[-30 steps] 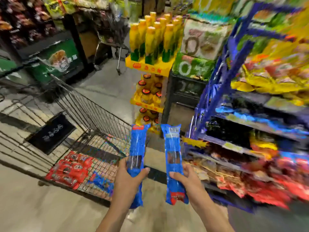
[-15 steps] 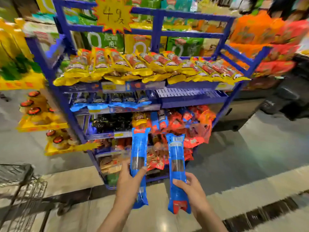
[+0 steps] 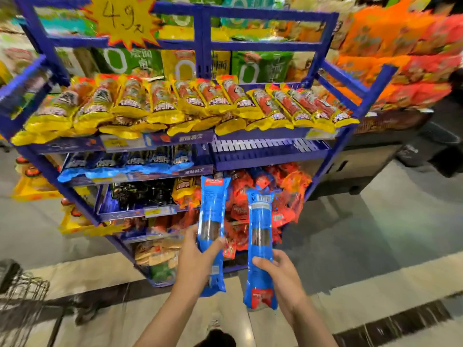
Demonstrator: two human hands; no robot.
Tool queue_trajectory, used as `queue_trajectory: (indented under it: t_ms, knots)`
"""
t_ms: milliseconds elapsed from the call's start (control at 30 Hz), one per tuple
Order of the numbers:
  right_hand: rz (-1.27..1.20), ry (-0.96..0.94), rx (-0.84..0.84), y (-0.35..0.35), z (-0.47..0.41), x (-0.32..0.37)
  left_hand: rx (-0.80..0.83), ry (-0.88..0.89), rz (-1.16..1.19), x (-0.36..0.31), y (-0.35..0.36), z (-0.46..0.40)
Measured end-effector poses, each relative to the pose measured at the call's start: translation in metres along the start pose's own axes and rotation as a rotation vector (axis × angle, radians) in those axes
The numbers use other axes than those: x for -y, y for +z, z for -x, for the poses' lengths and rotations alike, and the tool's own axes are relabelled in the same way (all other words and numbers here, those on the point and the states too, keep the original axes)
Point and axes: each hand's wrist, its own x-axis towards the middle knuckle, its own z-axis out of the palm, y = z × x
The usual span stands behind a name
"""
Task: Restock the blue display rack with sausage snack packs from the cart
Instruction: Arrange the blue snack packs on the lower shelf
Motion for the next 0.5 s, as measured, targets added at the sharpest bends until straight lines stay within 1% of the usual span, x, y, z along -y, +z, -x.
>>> queue_trajectory:
  t_ms: [67,133,233,400,433,500]
  knots:
    - [0.001,0.005,0.009,0.003,-0.012,0.010,-0.027,-0.024,0.030,-0.004,0.004,-0.013]
    - [0.006,-0.002,0.022,0.005,-0.024,0.020,-0.072,-0.090,0.124,-0.007,0.009,-0.027]
    - [0.026,-0.004,0.024,0.006,-0.046,0.031,-0.059,-0.174,0.251,-0.010,0.016,-0.047]
    - [0.050,-0.003,0.105,0.015,-0.068,0.041,-0.010,-0.229,0.306,-0.004,0.015,-0.070]
    - [0.065,-0.002,0.124,0.016,-0.070,0.043,0.003,-0.242,0.288,-0.006,0.015,-0.072]
    - [0.090,-0.008,0.185,0.016,-0.072,0.048,-0.012,-0.279,0.288,-0.011,0.016,-0.075]
